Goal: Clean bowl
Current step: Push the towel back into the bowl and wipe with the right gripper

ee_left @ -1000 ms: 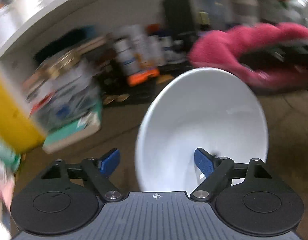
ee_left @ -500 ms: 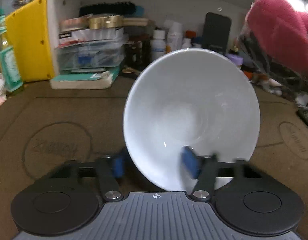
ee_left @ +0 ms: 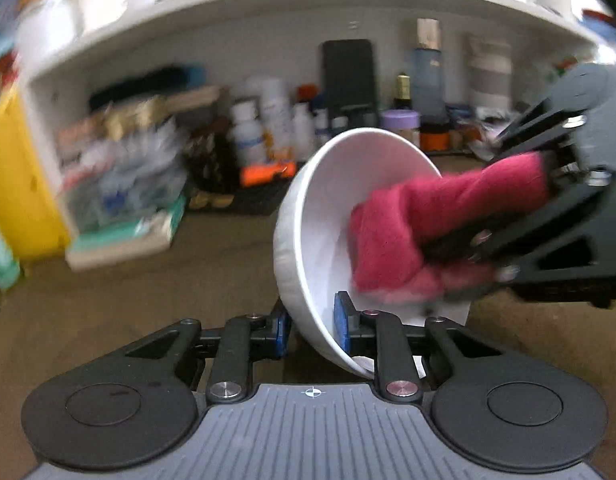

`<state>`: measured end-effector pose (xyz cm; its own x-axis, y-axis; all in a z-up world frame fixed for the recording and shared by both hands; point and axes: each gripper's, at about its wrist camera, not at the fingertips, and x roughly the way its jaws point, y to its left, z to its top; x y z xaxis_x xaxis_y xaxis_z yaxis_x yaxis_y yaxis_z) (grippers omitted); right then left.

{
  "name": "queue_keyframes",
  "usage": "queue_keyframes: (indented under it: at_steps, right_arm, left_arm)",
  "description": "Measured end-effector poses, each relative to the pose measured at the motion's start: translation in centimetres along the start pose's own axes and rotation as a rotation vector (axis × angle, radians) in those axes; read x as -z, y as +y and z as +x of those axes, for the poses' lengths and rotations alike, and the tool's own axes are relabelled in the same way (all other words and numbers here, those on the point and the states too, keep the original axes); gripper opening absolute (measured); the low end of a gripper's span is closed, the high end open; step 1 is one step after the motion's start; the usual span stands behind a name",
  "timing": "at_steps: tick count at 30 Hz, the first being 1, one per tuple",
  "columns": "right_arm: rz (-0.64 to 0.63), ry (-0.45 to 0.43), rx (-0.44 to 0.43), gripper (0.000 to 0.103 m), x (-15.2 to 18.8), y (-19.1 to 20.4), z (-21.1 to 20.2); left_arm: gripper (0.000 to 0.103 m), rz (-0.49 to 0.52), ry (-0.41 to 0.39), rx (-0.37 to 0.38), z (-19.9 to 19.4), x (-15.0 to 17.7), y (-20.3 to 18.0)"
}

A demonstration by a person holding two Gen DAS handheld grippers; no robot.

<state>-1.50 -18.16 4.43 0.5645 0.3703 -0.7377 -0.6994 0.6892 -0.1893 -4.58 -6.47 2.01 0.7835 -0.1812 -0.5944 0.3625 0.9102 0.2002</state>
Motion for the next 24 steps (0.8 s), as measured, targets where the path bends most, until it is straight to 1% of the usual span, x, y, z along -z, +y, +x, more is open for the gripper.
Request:
queue_keyframes:
  at_steps: [2,3,5,6,8,10,11,14,16,17,18,19,20,21,23,24]
  right_arm:
    - [0.117,-0.029,-0.058,0.019,-0.2,-1.6,0.8]
    - [0.169,-0.047,-0.086,0.019,-0.3,-2.3,1.1]
    - [0.231,-0.104,-0.137,0.019,-0.4,-3.0,1.4]
    - [0.253,-0.139,-0.169,0.019,-0.4,-3.3,1.4]
    - [0.328,-0.224,-0.265,0.019,-0.5,-3.7,1.6]
    - [0.348,-0.286,-0.315,0.019,-0.3,-3.5,1.7]
    - [0.377,-0.323,-0.379,0.019,0.1,-3.6,1.6]
    - [0.441,-0.367,-0.543,0.019,0.5,-4.7,1.0]
    - [0.456,-0.350,-0.587,0.018,0.8,-5.3,0.5]
    - [0.451,-0.321,-0.583,0.018,0.8,-5.4,0.2]
    - [0.427,-0.262,-0.523,0.018,0.7,-5.3,0.1]
    - [0.417,-0.240,-0.497,0.018,0.7,-5.3,0.1]
    - [0.393,-0.180,-0.428,0.018,0.7,-5.3,0.2]
    - [0.383,-0.159,-0.397,0.018,0.8,-5.3,0.2]
    - [0.302,-0.093,-0.249,0.018,1.0,-4.8,0.3]
    - [0.290,-0.087,-0.234,0.018,1.0,-4.6,0.3]
  left_arm:
    - [0.032,0.037,0.018,0.007,0.4,-0.2,0.0]
    - [0.035,0.064,0.034,0.011,0.7,-0.3,0.0]
    - [0.036,0.103,0.065,0.014,1.2,0.0,0.1]
    - [0.037,0.108,0.066,0.022,1.2,0.2,0.1]
    - [0.038,0.103,0.069,0.034,1.1,0.4,0.4]
    - [0.038,0.083,0.077,0.042,1.2,0.4,0.9]
    - [0.038,0.074,0.078,0.046,1.2,0.4,1.2]
    - [0.038,0.069,0.082,0.058,1.3,0.3,1.7]
    - [0.039,0.087,0.087,0.052,1.5,0.0,1.7]
    - [0.039,0.090,0.088,0.051,1.4,-0.1,1.6]
    - [0.039,0.100,0.088,0.046,1.4,-0.2,1.4]
    - [0.040,0.111,0.087,0.040,1.4,-0.3,1.3]
    - [0.040,0.122,0.085,0.035,1.4,-0.3,1.1]
    - [0.040,0.130,0.086,0.026,1.4,-0.4,0.9]
    - [0.040,0.141,0.086,0.020,1.4,-0.5,0.8]
    - [0.040,0.147,0.088,0.018,1.4,-0.6,0.6]
